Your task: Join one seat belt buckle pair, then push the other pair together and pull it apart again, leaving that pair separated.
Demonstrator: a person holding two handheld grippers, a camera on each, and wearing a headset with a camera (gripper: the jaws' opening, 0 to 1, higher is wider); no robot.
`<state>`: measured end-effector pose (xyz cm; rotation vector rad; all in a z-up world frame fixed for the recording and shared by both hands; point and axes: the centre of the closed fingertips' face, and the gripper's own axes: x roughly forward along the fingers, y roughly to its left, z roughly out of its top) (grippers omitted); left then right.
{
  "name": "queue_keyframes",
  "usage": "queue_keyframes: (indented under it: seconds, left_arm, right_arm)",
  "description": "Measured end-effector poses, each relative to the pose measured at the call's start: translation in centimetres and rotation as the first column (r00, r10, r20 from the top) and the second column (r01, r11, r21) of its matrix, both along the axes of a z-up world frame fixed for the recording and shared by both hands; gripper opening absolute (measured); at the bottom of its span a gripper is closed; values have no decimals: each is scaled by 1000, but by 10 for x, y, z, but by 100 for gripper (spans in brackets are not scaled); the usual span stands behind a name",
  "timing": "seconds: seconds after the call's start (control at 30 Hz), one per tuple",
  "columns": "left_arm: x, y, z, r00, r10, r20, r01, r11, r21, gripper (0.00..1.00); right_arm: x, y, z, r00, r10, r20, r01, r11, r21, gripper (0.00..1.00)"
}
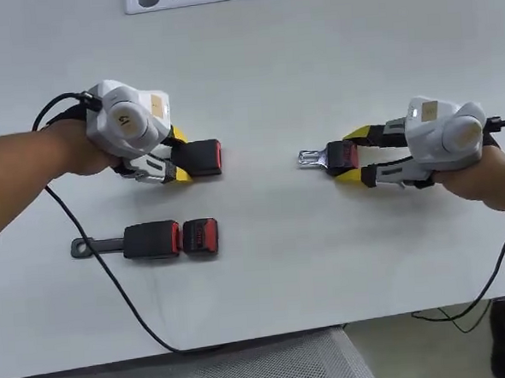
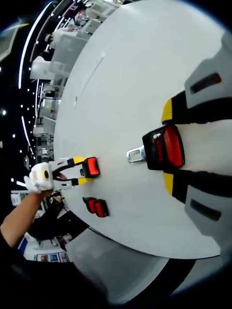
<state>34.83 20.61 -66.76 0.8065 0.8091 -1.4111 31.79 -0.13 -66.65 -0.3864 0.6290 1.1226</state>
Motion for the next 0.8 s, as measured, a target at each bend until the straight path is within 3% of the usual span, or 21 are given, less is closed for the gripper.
queue_keyframes:
  seconds: [0.07,0.27,0.37,0.43,0.5,0.57,0.6,0.63,0.67,0.7,0.73,0.8]
  left_arm:
    - [0,0,0,1000,8,-2,-8,1000,-3,34]
    - [-1,-2,-1,999,33,-4,-33,999,14,35]
    - [-8,-1,0,1000,29,-12,-28,999,44,42]
    - [-13,-4,6,1000,20,-11,-20,1000,22,49]
    - [-7,-6,16,996,87,8,-87,996,-18,51]
    - [-3,-9,28,985,174,3,-174,982,-71,58]
    - [-2,-8,33,978,209,0,-208,974,-93,67]
    - [-1,-7,38,964,267,-13,-267,956,-118,74]
    - [-1,-4,39,956,292,-21,-293,949,-115,82]
    - [0,3,42,931,364,-35,-366,924,-114,86]
    - [1,6,44,920,390,-28,-390,912,-125,88]
    - [0,15,52,890,456,-24,-453,876,-167,91]
  right_arm:
    - [-1,0,-1,1000,13,18,-13,1000,-19,37]
    - [-2,-2,1,1000,-27,-14,27,999,-21,39]
    - [0,-2,2,998,-53,-18,52,998,-39,55]
    - [0,-1,7,997,-73,-17,73,997,-24,64]
    - [-2,-1,10,997,-79,-6,78,997,-25,67]
    - [-3,-1,13,994,-110,5,110,993,-36,73]
    - [-4,-1,14,993,-117,11,117,992,-36,76]
    - [-3,0,17,988,-150,26,150,988,-29,78]
    - [-3,1,22,980,-195,29,195,981,-8,80]
    - [-1,2,26,975,-218,44,218,976,6,81]
    - [-1,4,30,970,-234,61,233,972,20,84]
    - [-2,5,37,954,-288,83,286,958,39,89]
